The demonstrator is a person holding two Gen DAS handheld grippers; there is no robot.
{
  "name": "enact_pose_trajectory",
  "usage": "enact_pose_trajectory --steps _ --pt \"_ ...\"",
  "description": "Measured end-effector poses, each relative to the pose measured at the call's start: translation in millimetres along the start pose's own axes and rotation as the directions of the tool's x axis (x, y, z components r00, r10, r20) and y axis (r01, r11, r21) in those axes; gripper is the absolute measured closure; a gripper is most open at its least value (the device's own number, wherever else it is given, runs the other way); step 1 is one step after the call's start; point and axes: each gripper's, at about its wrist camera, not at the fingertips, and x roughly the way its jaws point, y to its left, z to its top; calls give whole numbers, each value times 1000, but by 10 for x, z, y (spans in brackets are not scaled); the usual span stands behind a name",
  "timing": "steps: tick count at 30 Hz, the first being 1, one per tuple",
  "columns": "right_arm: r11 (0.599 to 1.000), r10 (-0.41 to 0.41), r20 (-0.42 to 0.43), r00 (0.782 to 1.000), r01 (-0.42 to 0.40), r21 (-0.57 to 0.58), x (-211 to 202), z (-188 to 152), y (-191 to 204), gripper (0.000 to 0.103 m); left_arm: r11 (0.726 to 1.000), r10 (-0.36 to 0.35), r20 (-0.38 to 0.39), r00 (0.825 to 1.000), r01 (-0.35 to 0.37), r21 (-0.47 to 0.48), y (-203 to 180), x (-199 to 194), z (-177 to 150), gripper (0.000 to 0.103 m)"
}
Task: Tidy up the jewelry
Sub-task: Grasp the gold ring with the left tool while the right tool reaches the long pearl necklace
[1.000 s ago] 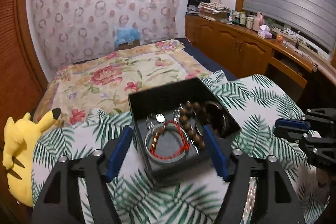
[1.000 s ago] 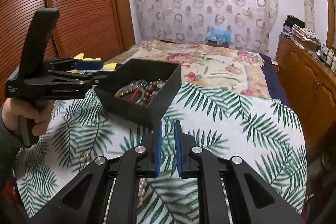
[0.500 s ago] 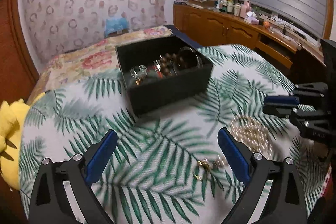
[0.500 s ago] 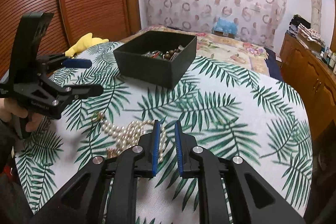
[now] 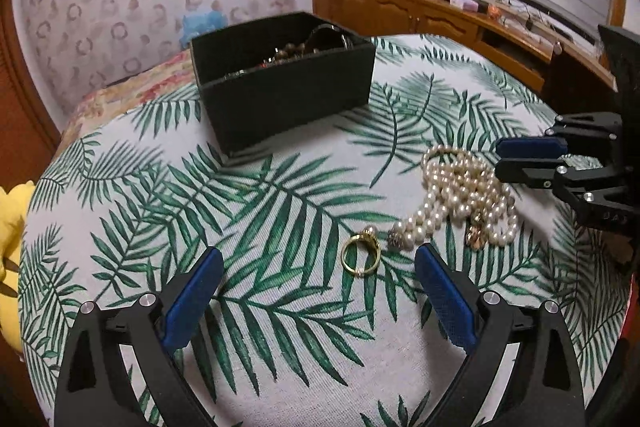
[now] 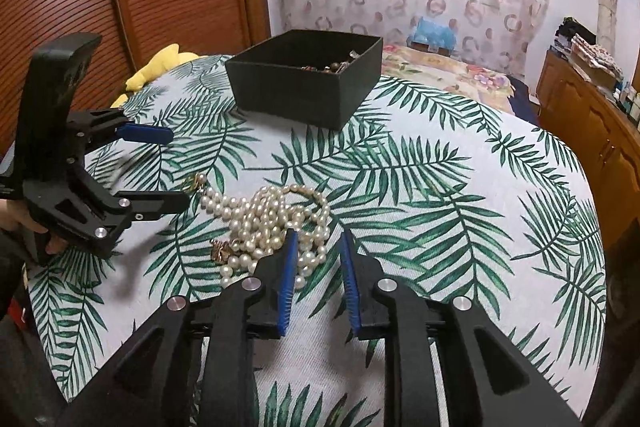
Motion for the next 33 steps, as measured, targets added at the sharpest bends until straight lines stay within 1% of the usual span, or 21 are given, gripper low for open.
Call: enact_pose_trajectory --steps 3,5,9,13,19,23,26,27,28,29,30,31,32,33 --pt "1000 1 -8 1000 -1 -9 -22 -23 11 77 1000 4 -13 1000 -4 6 -10 22 -3 10" --pt "1000 3 -22 1000 -3 -5 -24 -43 2 74 1000 5 -14 1000 -5 10 -17 26 -4 10" --pt "1000 -2 -32 999 2 -4 -27 -84 -14 73 1000 8 -17 1000 -8 7 -21 31 -4 8" --pt "999 -39 -37 999 40 14 -9 -53 -72 73 1000 8 -17 1000 -8 7 -19 34 -1 8" --pt "998 -54 -57 997 55 17 72 8 -86 73 1000 8 -17 1000 -8 7 -19 32 -2 8" --pt "998 -65 -81 995 64 -10 107 4 -30 72 1000 8 -17 1000 -8 7 -18 28 -3 8" --pt "998 -67 -80 994 66 -15 89 -18 -47 74 1000 15 -16 1000 -15 -1 -12 36 6 8" --pt "998 -66 -82 994 65 -18 80 -26 -53 76 1000 15 -11 1000 -15 -4 -11 36 12 8" --pt "998 -68 -83 994 67 -20 71 -34 -58 87 1000 9 -1 1000 -9 -5 -14 24 17 8" --pt "997 -77 -86 993 76 -21 60 -39 -77 94 1000 5 4 1000 -5 -6 -8 13 19 10" --pt "997 -81 -85 993 79 -22 57 -46 -86 94 1000 -3 10 1000 3 -6 -12 4 23 13" --pt "997 -80 -84 993 78 -20 52 -54 -100 94 1000 -8 9 1000 8 -6 -8 -3 23 22" --pt "997 -73 -81 994 72 -12 48 -62 -119 94 1000 -18 6 1000 18 -3 -21 3 30 33" --pt "998 -68 -78 995 68 -7 46 -69 -129 94 1000 -17 5 1000 17 2 -28 -2 35 35"
